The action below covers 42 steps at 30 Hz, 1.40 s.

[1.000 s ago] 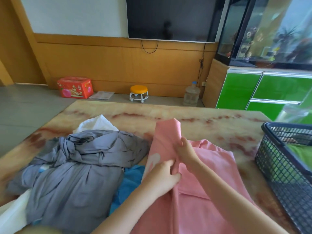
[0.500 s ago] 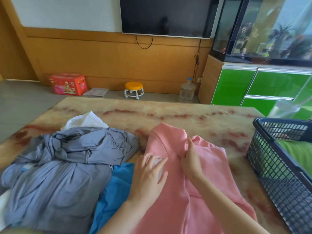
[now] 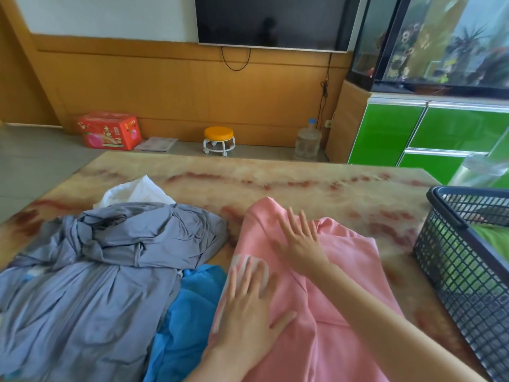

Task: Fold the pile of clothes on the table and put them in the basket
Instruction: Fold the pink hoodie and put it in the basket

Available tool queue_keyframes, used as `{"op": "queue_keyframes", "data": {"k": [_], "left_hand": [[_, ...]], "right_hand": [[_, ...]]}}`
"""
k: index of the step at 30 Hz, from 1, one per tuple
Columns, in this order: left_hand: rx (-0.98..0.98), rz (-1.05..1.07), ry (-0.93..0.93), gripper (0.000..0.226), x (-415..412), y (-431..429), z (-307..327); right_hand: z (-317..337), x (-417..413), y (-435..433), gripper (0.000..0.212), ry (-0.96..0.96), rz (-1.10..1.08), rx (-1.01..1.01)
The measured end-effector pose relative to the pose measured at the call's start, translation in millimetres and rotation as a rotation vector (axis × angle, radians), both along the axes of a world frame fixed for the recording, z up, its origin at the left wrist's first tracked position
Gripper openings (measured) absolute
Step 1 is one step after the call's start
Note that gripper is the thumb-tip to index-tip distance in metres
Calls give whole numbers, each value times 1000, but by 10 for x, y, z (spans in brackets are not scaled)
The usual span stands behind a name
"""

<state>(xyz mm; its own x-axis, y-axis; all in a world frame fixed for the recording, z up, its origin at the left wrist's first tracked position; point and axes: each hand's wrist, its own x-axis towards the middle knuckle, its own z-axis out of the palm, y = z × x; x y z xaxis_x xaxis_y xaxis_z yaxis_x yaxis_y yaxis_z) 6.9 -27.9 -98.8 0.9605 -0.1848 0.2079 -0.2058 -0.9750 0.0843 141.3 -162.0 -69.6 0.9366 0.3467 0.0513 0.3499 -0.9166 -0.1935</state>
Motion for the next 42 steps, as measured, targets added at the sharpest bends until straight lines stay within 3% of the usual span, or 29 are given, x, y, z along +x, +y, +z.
{"op": "queue_keyframes", "data": {"k": [2,5,9,13,16,19,21,23,27,31,35,39,42], "left_hand": [[6,-17,-11,73,-26,-58,-56],[-23,-3,-38,74,-51,-105,-198],[-41,20,-24,75,-27,-109,-208],[-47,26,-12,74,1,-115,-246],[-52,15,35,71,-6,-107,-235],[-55,14,113,71,-49,-106,-116],[-87,-27,78,66,-128,-47,11],[-308,-8,35,61,-260,58,76],[-705,182,-234,47,-874,382,23],[-944,417,23,36,-1578,558,-53],[-959,402,160,29,-1894,513,74],[-1082,410,261,27,-2054,477,154],[-1215,405,209,25,-2131,476,187]], "right_hand": [[214,70,173,69,-88,116,26],[180,218,554,68,40,262,-46],[-119,454,719,62,212,218,-115],[-147,512,726,59,216,251,-159],[-119,469,697,71,219,245,-154],[-68,301,576,57,168,191,133],[-36,13,405,59,53,129,306],[-41,-402,215,61,11,34,375],[-23,-1600,-200,66,89,-244,452],[9,-2435,-357,75,256,-366,574],[157,-2792,-230,81,370,-416,666],[181,-2997,-187,79,345,-397,634],[217,-3112,-242,68,269,-394,666]]}}
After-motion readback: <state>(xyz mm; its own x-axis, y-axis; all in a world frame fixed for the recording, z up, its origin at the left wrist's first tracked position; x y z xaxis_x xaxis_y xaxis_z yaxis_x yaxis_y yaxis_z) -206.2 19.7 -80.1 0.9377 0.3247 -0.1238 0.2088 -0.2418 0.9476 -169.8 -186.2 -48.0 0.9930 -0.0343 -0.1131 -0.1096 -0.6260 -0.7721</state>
